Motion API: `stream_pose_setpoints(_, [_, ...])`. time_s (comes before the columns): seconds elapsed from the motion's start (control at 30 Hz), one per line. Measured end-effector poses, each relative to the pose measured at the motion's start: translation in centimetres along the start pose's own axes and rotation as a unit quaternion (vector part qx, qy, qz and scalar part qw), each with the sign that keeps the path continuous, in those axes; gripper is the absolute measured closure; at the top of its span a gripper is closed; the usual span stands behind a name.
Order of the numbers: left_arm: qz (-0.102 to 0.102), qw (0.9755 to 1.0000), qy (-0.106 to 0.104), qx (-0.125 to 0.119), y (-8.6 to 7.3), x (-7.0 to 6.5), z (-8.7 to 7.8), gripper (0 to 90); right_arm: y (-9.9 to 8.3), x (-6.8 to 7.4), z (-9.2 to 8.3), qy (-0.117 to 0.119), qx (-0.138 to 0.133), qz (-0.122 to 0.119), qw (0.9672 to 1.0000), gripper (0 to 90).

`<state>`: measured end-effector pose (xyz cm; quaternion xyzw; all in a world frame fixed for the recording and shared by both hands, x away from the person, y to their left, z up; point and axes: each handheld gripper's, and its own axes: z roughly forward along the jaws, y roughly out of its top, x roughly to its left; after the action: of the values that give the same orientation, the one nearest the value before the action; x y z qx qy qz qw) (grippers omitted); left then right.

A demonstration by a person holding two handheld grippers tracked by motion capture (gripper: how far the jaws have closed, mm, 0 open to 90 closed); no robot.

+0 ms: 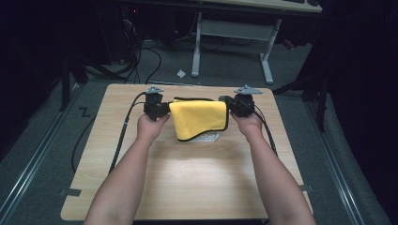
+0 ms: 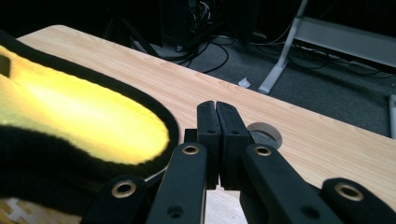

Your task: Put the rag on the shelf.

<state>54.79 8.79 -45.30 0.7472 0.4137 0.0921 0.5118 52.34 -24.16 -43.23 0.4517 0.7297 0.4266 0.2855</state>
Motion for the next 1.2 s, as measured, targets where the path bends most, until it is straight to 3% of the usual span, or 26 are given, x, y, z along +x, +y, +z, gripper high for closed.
stream_pose_setpoints(0.33, [-0.014, 0.9995, -0.022, 0.015, -0.7, 0.4, 1.3, 85.1, -0.5, 1.4, 0.1, 0.015, 0.000, -0.011, 0.9998, 89.9])
stream_pose_setpoints(0.63, [-0.023, 0.9988, -0.037, 0.024, -1.2, 0.5, 2.0, 83.6, -1.7, 1.1, 0.1, 0.014, 0.006, -0.003, 0.9999, 88.9])
stream_pose_setpoints(0.83, [-0.025, 0.9993, -0.017, 0.022, -0.9, 0.5, 1.4, 69.5, -1.9, 1.0, -0.1, 0.012, 0.005, -0.002, 0.9999, 85.0])
stream_pose_setpoints(1.2, [-0.026, 0.9996, 0.007, -0.012, -0.4, 0.6, -0.9, 55.2, -1.3, 0.5, -1.1, -0.006, -0.011, 0.005, 0.9999, 79.4])
